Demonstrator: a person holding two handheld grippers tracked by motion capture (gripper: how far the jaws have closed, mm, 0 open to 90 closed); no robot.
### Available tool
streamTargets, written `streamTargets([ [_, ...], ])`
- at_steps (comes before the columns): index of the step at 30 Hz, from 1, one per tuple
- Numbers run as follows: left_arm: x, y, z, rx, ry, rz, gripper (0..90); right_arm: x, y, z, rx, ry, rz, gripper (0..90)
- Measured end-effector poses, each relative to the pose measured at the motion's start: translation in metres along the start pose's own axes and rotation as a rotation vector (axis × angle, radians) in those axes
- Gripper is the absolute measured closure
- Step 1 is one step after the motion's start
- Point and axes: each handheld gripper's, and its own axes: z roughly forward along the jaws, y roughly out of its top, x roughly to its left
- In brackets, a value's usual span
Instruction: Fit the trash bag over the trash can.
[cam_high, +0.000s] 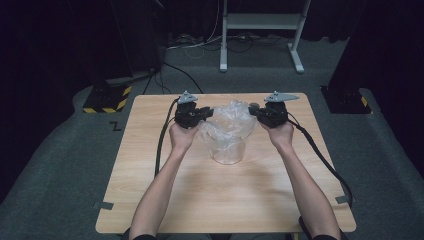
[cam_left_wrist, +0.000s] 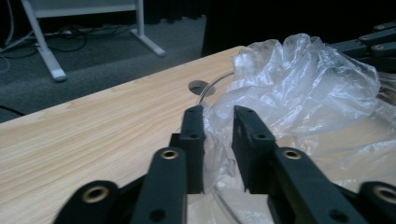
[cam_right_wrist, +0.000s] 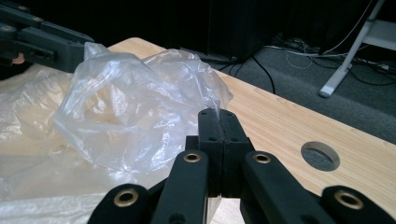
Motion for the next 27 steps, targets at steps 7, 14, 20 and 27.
streamTargets([
  [7, -0.006, -0.004, 0.01, 0.074, -0.036, 0.031, 84.5, 0.004, 0.0, -0.007, 0.026, 0.004, -0.029, 90.0],
  [14, -0.018, -0.006, 0.013, 0.119, -0.094, 0.074, 87.0, 0.007, -0.007, -0.023, 0.042, 0.045, -0.013, 90.0],
  [20, -0.026, -0.007, 0.012, 0.153, -0.174, 0.09, 87.6, 0.023, -0.006, -0.037, 0.06, 0.077, -0.072, 90.0],
  [27, -0.029, -0.008, 0.011, 0.146, -0.151, 0.1, 86.6, 0.024, -0.005, -0.038, 0.044, 0.066, -0.069, 90.0],
])
